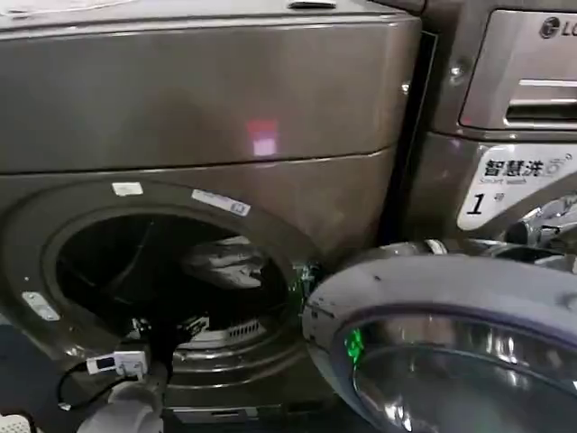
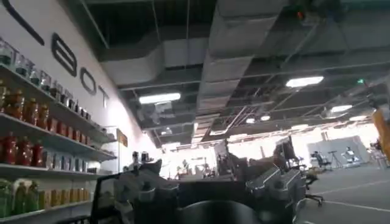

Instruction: Grasp the clothes from the dryer.

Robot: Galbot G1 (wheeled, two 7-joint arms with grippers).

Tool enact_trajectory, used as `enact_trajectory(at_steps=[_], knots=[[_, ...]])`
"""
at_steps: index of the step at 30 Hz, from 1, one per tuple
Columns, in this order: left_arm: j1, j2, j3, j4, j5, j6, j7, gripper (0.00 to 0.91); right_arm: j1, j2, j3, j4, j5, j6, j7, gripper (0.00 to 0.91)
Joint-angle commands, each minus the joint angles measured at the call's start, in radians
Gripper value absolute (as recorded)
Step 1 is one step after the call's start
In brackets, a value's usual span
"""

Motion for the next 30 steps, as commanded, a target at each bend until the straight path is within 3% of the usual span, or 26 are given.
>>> enact_trajectory(at_steps=[1, 10, 18, 30], knots=[[-0.094, -0.005, -0.001, 0.106, 0.013, -0.043, 0.013, 0.907, 0.002, 0.0, -0.005, 0.004, -0.009, 0.012, 0.0, 0.907], [-0.272, -0.006, -0.008, 0.309, -0.002, -0.135, 0.03, 0.907, -0.008, 0.002, -0.002, 0.009, -0.004, 0.024, -0.005, 0.907], [-0.456, -0.007, -0.011, 0.554, 0.022, -0.272, 0.074, 0.907, -0.017, 0.006, -0.004, 0.018, 0.001, 0.025, -0.006, 0.907], [-0.624, -0.012, -0.014, 0.819, 0.079, -0.322, 0.107, 0.907, -0.014, 0.009, -0.017, 0.025, 0.005, 0.026, -0.006, 0.907]])
